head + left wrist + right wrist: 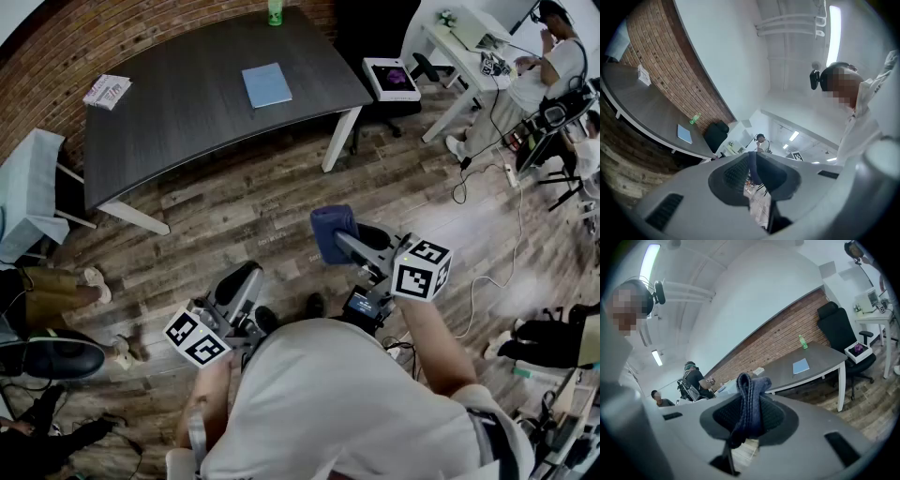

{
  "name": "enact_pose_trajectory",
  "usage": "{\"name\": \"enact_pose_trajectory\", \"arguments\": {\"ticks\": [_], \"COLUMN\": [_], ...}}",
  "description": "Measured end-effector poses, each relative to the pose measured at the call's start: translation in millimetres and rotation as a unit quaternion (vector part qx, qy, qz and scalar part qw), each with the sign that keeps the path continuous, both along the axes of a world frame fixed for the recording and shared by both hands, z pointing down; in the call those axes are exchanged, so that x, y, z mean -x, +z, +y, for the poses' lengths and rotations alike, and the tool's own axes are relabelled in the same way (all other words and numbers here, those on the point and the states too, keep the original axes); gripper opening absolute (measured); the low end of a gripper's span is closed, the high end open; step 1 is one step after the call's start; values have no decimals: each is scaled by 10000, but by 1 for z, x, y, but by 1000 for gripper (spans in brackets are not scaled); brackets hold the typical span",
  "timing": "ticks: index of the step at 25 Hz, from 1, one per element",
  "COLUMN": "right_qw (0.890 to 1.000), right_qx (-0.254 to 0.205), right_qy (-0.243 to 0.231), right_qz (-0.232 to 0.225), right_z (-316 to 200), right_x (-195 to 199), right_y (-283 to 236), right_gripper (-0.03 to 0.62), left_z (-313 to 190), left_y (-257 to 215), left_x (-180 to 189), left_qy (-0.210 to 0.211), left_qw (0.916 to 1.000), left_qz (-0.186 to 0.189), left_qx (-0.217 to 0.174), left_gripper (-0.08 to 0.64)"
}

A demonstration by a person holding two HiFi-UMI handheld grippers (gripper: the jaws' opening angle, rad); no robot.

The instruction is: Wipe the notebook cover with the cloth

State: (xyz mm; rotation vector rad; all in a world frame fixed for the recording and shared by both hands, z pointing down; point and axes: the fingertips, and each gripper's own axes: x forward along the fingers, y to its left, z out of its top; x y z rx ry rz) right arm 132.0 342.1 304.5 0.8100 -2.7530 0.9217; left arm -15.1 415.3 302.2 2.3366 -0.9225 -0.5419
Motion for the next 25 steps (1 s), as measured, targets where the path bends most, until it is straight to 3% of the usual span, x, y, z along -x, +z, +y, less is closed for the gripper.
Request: {"name": "enact_pose_trajectory", "arguments": {"ticks": [25], "right_qw": [9999], "right_qx": [59], "right_qy": [129], "right_qz": [29], "right_z": [-3], "right_x": [-23], "right_y": [8], "right_gripper": [104], "left_z": [-2], "left_y": [1], "left_x": [-12], "left_qy": [-107], "left_qw": [9999], "left_qz": [-46], "left_qx": [54], "left_gripper": [55]}}
